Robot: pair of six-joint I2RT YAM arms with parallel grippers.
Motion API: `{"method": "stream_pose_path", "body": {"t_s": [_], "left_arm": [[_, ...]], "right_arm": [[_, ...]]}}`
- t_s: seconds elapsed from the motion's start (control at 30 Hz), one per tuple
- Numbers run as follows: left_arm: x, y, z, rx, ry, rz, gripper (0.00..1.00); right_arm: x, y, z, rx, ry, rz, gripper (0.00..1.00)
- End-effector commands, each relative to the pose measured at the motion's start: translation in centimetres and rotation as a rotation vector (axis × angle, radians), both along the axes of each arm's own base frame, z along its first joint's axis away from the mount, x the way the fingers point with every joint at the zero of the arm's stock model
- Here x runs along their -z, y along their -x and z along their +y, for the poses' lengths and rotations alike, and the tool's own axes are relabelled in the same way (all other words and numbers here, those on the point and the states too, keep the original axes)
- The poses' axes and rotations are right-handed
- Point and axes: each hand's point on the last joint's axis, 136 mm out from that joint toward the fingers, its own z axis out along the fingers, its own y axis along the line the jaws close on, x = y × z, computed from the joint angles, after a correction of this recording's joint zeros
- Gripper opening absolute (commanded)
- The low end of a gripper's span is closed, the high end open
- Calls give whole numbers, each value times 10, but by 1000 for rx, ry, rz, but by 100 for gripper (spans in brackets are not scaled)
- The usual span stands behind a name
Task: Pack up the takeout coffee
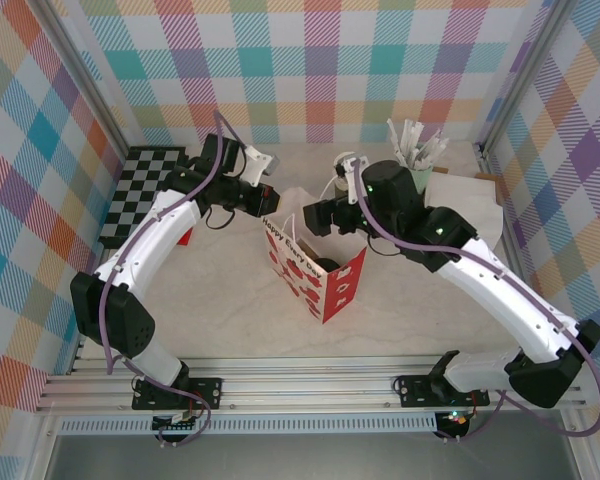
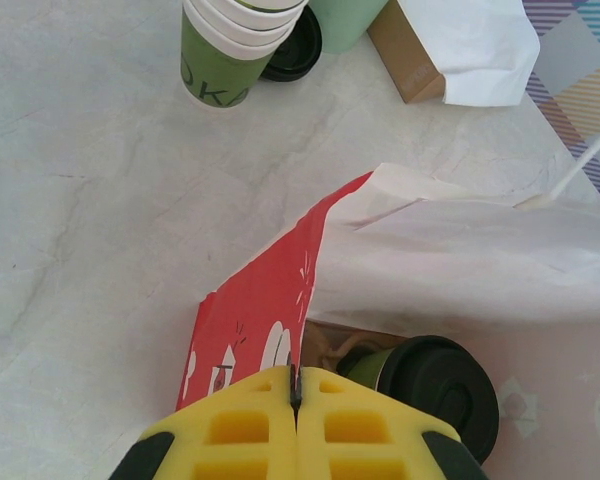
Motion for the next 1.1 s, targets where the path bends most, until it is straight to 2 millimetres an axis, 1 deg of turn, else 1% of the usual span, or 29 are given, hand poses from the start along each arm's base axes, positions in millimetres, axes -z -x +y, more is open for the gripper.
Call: {"method": "stream_pose_path", "body": {"t_s": [0.0,0.23,0.37,0.43,0.5,0.67,0.77,0.9,0.97,1.07], "left_arm": [[0,3,5,-30,-14,7,0],[-1,3,9,-56,-21,-10,0],[0,2,12,-68,-35,-11,0],[-1,1,14,-75,-42,-12,0],[0,1,15,-82,-47,-11,0],[2,2,17,-99,-53,-4,0],[2,3,18,-102,-54,-2,0],[1,4,19,-104,-54,-4,0],[0,4,19,-103,-53,-9,0],[-3,5,20,-101,-52,-16,0]], "right_arm": [[-5,0,-7,32,-22,-2,100],[-21,14,-24,51,-62,-27,100],[-23,29,-24,-32,-72,-70,100],[-28,36,-25,-66,-82,-90,100],[-32,39,-32,-57,-83,-115,100],[-51,32,-72,134,-131,-243,100],[-55,26,-99,264,-151,-274,100],[-46,20,-133,438,-130,-244,100],[-39,17,-150,527,-123,-216,100],[-20,14,-174,651,-109,-143,100]]}}
